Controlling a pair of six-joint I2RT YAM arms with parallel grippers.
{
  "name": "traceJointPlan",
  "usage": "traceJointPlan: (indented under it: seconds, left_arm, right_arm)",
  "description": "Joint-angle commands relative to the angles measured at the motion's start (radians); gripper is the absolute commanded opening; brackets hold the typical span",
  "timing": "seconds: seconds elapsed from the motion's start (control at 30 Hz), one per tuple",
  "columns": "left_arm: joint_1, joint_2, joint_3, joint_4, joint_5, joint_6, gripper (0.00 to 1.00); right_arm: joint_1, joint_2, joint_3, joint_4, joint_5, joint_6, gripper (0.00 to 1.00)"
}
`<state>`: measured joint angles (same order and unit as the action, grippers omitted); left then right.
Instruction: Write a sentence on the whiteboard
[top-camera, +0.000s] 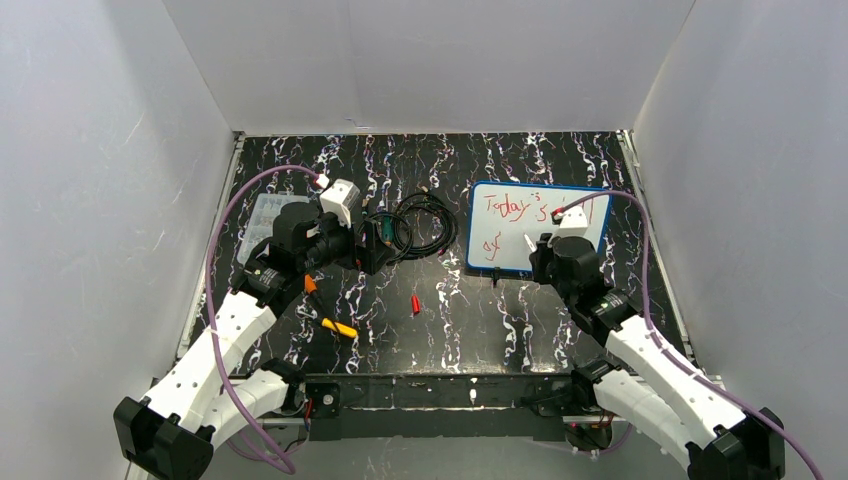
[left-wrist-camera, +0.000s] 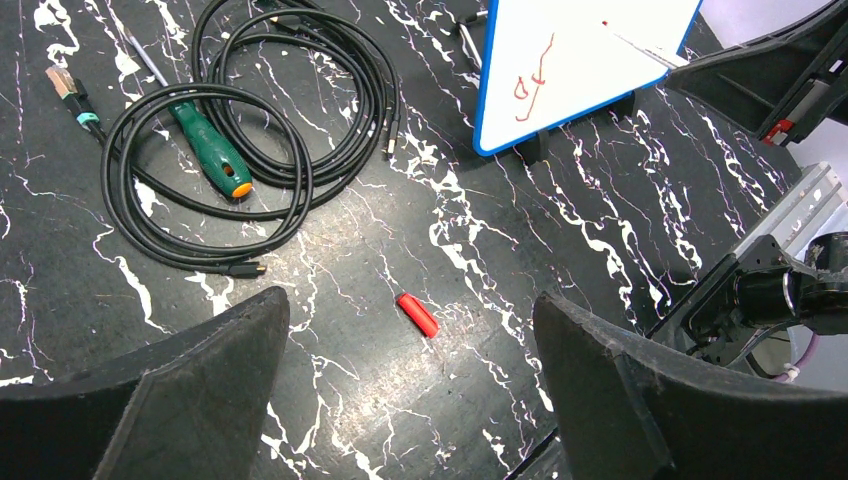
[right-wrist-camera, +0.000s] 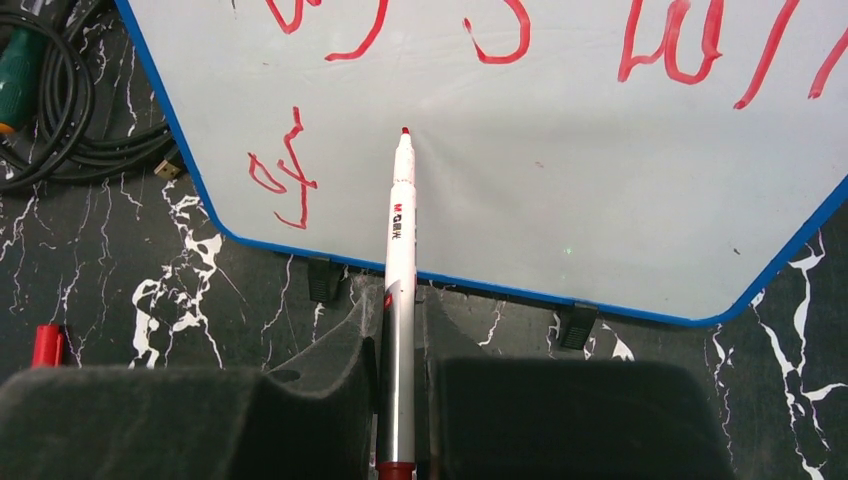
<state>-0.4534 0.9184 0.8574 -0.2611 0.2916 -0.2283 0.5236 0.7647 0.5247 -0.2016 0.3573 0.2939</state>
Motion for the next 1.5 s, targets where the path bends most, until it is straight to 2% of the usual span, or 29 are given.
traceJointPlan:
  seconds: [0.0, 0.57, 0.87, 1.13, 1.47]
  left_arm:
    - [0.007, -0.016, -0.011, 0.002, 0.001, 0.006, 0.9]
    - [0.007, -0.021, -0.012, 0.005, 0.014, 0.0, 0.9]
    - [0.007, -0.027, -0.012, 0.006, 0.015, -0.001, 0.9]
    - [0.007, -0.028, -0.012, 0.006, 0.017, -0.002, 0.9]
    - [0.007, -0.024, -0.013, 0.008, 0.019, -0.002, 0.9]
  right_arm:
    - [-0.007, 0.014, 0.058, 0.078, 0.014, -0.025, 0.01]
    - [-0.007, 0.043, 0.019, -0.039, -0.056, 0.084, 0.01]
    - [-0.007, 0.043, 0.021, -0.051, -0.073, 0.09, 0.01]
    - [-0.007, -0.036, 0.047, 0.02, -0.025, 0.049, 0.01]
    - [-0.007, 0.017, 0.057, 0.111, -0.001, 0.0, 0.01]
